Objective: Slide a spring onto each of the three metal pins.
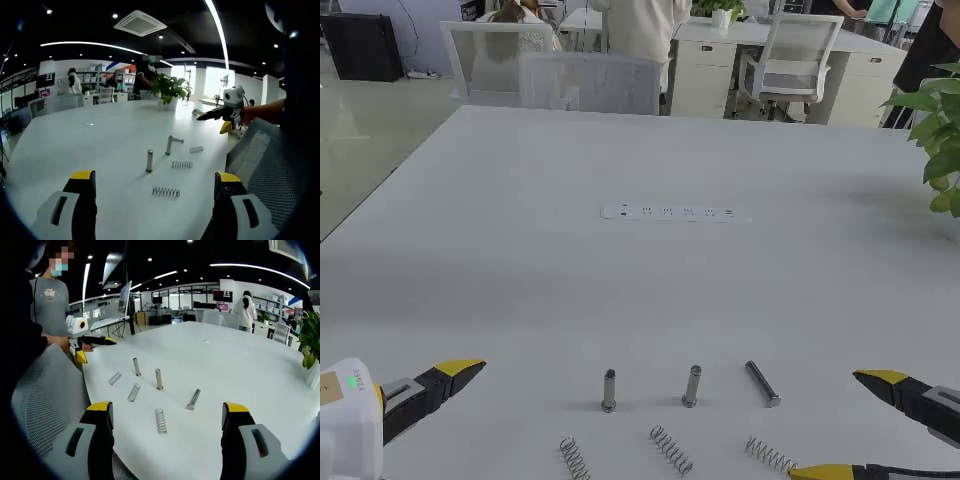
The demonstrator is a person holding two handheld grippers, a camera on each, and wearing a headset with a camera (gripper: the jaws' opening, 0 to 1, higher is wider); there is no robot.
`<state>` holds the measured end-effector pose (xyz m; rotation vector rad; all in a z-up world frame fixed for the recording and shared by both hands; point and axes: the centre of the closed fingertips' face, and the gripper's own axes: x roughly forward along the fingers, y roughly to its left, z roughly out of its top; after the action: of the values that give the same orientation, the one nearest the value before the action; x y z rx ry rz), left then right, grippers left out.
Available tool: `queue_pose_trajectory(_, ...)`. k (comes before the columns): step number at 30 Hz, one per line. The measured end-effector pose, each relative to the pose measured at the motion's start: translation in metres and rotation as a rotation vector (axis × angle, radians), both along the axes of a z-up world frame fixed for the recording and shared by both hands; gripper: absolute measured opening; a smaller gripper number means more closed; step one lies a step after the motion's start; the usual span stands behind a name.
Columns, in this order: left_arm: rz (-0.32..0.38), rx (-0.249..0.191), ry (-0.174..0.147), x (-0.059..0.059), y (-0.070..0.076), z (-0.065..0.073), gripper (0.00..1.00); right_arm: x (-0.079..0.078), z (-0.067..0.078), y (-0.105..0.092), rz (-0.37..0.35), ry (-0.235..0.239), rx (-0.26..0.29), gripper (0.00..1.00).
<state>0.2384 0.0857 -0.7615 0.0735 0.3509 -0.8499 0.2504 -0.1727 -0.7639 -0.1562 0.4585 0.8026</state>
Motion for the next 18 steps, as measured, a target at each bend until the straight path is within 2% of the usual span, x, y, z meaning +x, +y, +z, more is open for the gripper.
queue_pose_trajectory(6, 0.0, -0.005, -0.004, 0.0008, -0.0005, 0.001, 0.95, 0.0022, 0.0004, -0.0001, 0.004, -0.014, -0.005, 0.88)
queue_pose_trajectory(18, 0.005, -0.001, 0.001, -0.0012, 0.0013, -0.0002, 0.95, 0.0021, 0.0007, 0.0009, 0.001, -0.011, 0.002, 0.88)
